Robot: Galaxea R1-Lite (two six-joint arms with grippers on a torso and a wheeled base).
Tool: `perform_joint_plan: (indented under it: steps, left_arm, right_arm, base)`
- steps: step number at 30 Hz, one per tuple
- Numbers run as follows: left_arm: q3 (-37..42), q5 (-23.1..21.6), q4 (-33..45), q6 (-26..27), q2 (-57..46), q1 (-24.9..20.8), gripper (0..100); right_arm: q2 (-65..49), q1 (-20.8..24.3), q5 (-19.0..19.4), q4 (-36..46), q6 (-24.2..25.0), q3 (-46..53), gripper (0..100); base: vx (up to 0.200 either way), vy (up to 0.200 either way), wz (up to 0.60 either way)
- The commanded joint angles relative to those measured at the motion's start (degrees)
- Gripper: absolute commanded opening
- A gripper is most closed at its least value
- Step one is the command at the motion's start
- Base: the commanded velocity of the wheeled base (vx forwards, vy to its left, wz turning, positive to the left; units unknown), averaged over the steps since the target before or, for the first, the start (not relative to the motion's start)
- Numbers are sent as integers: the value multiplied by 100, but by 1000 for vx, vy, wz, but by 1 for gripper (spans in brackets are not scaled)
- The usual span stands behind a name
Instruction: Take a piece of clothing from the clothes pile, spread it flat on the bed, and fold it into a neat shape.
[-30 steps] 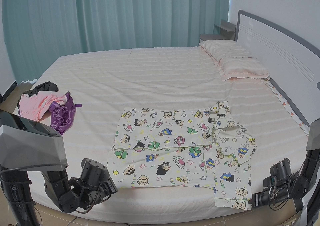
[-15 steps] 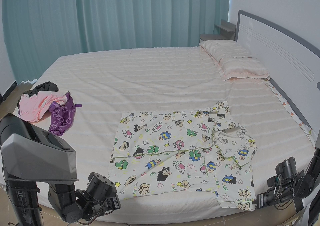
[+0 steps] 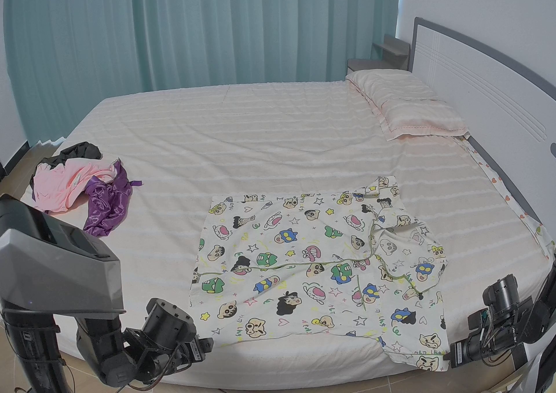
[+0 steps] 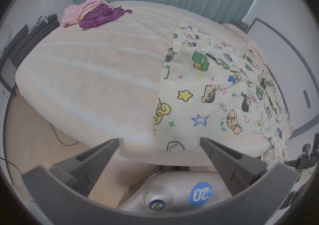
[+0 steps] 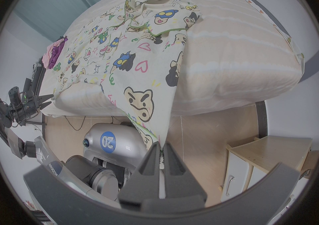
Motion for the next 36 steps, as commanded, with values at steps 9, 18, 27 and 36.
perform_joint_plan:
  steps: [9,18,27,36]
  left_arm:
    - [-792,-489,-6,259,-1410,1353,100]
    - [-1882,-1184,46,-111,-452,1467,100]
    - [-3033,-1632,811,-119,453,1476,100]
    - [-3991,-1676,1303,-75,1042,1440,100]
  right_arm:
    - [-101,7,76,42,-27,101,100]
    - [-638,-11,111,50,52,101,100]
    - [-945,51,129,68,412,101,100]
    - [-919,51,269,50,412,92,100]
  base:
    - [0,0,0]
    - [0,0,0]
    - [0,0,0]
    - [0,0,0]
